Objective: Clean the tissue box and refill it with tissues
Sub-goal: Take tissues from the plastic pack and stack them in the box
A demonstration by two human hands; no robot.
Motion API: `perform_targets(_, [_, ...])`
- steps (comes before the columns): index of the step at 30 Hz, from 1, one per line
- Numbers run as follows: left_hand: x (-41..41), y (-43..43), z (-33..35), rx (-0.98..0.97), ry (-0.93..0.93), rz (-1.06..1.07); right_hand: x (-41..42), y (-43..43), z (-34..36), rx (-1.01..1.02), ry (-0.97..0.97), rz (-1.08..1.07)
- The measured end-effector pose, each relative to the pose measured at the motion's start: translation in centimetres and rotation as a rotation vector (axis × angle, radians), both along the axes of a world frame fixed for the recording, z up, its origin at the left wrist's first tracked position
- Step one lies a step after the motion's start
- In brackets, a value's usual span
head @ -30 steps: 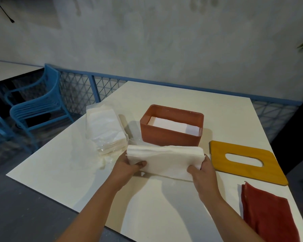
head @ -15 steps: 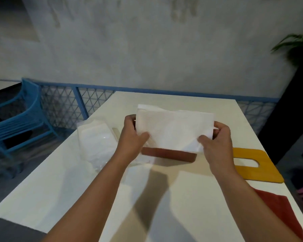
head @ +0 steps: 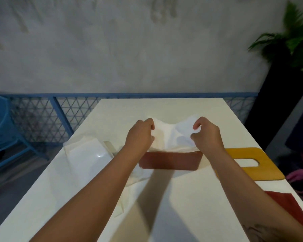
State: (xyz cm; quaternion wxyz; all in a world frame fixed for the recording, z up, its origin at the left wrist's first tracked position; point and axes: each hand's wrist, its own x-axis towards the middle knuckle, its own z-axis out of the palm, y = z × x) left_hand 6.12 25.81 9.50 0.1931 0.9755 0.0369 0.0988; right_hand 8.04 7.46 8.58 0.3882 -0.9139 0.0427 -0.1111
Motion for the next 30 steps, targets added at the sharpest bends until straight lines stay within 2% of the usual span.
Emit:
perform_targets(4, [1.5, 0.1, -0.8, 0.111, 0.129, -0.031, 0.7, 0.5, -1.0, -0.130, 0.073, -0.016])
perform_targets(7, [2.3, 0.0, -1.2, 0.154, 0.191, -0.022, 1.1, 0.9, -1.2, -0.355, 0.157, -0.020])
perform_targets(14, [3.4, 0.3, -2.1, 0.196, 0.252, -0.048, 2.1, 1.8, -1.6, -0.685, 0.227, -0.038])
perform_targets(20, [4.1, 0.1, -2.4, 0.285, 0.324, -0.050, 2.2, 1.9, -1.9, -0.791, 0.211, 0.034])
perform_targets(25, [4.1, 0.3, -2.7, 0.465, 0.280, -0.041, 2.4, 1.8, -2.0, -0.883, 0.177, 0.096])
perform_targets(30, [4.2, 0.4, -2.6, 0.506, 0.195, -0.086, 2.3, 1.9, -1.2, -0.739, 0.131, 0.119])
